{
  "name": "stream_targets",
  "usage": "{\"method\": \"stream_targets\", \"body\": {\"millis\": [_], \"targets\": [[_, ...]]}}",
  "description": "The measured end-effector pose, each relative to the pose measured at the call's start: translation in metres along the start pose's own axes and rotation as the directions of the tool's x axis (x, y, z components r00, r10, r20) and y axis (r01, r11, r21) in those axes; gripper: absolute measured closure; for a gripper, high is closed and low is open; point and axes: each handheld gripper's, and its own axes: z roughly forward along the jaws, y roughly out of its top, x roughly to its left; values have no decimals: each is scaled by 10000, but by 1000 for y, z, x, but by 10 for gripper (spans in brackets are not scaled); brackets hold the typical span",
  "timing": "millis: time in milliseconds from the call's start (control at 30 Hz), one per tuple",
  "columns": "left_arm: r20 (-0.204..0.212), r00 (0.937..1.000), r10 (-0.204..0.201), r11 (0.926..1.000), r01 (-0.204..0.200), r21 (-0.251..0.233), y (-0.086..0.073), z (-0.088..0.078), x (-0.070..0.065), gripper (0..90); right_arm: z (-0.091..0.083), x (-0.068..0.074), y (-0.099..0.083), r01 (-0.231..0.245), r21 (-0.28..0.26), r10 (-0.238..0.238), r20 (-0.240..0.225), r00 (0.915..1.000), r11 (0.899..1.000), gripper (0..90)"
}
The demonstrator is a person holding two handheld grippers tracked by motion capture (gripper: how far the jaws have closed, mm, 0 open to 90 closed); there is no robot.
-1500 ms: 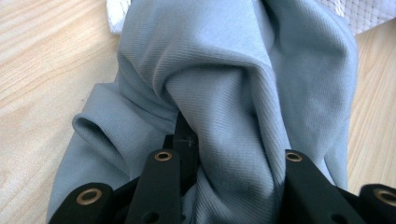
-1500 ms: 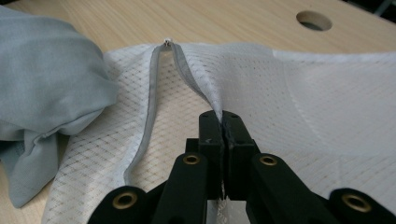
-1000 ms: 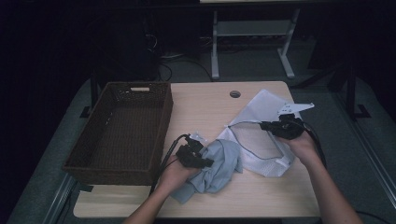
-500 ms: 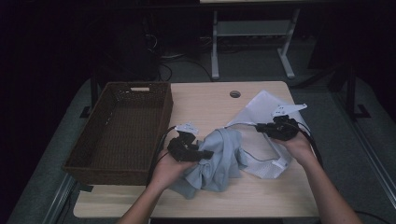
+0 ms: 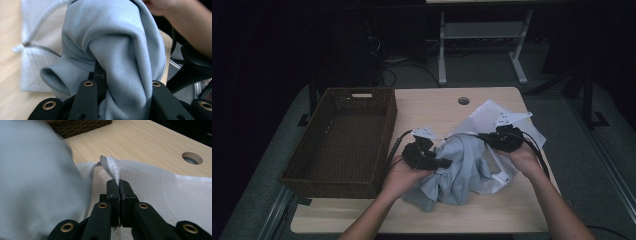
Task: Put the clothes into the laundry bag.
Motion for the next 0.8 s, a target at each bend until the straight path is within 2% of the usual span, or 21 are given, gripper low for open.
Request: {"method": "stream_targets", "body": {"millis": [67, 100, 133, 200, 367, 400, 433, 467, 500, 533, 567, 600, 633, 700, 800], "targets": [[-28, 10000, -41, 9998, 41, 187, -1, 6, 2, 723, -1, -1, 0, -31, -49, 31, -19, 10000, 10000, 873], [-15, 9999, -153, 9993, 154, 354, -3, 16, 7, 723, -2, -2, 0, -106, -107, 105, -73, 9999, 9999, 873], [-15, 9999, -153, 9993, 154, 354, -3, 16, 7, 723, -2, -2, 0, -106, -107, 105, -73, 9999, 9999, 873], [-63, 9997, -245, 9986, 248, 465, -1, 27, 13, 723, -3, -1, 0, -54, -144, 52, -150, 9999, 9999, 873], [-659, 9962, -567, 9974, 595, 414, 0, 34, 24, 723, -4, 2, 0, 21, -114, -23, -236, 9997, 9999, 873], [-659, 9962, -567, 9974, 595, 414, 0, 34, 24, 723, -4, 2, 0, 21, -114, -23, -236, 9997, 9999, 873], [-956, 9922, -803, 9964, 824, 180, -2, 31, 30, 723, -5, 3, 0, 32, -135, -35, -260, 9997, 9999, 873], [-956, 9922, -803, 9964, 824, 180, -2, 31, 30, 723, -5, 3, 0, 38, -144, -42, -255, 9997, 9999, 873], [-1310, 9863, -1005, 9949, 1009, -34, -5, 25, 36, 723, -6, 4, 0, 34, -145, -38, -264, 9996, 9999, 873], [-1310, 9863, -1005, 9949, 1009, -34, -5, 25, 36, 723, -6, 4, 0, 34, -145, -38, -264, 9996, 9999, 873], [-1471, 9810, -1263, 9919, 1227, -335, -7, 20, 41, 723, -6, 5, 1, 10, -163, -15, -316, 9995, 9999, 873], [-1471, 9810, -1263, 9919, 1227, -335, -7, 20, 41, 723, -6, 5, 1, 10, -163, -15, -316, 9995, 9999, 873], [-1577, 9780, -1365, 9903, 1308, -460, -8, 19, 43, 723, -5, 6, 1, 63, -174, -69, -370, 9993, 9998, 873], [-1507, 9791, -1363, 9902, 1299, -518, -9, 22, 42, 723, -4, 9, 2, 96, -166, -103, -405, 9991, 9998, 873], [-1208, 9875, -1010, 9946, 973, -359, -6, 27, 33, 723, -1, 13, 4, 203, -174, -212, -525, 9984, 9996, 873]]}}
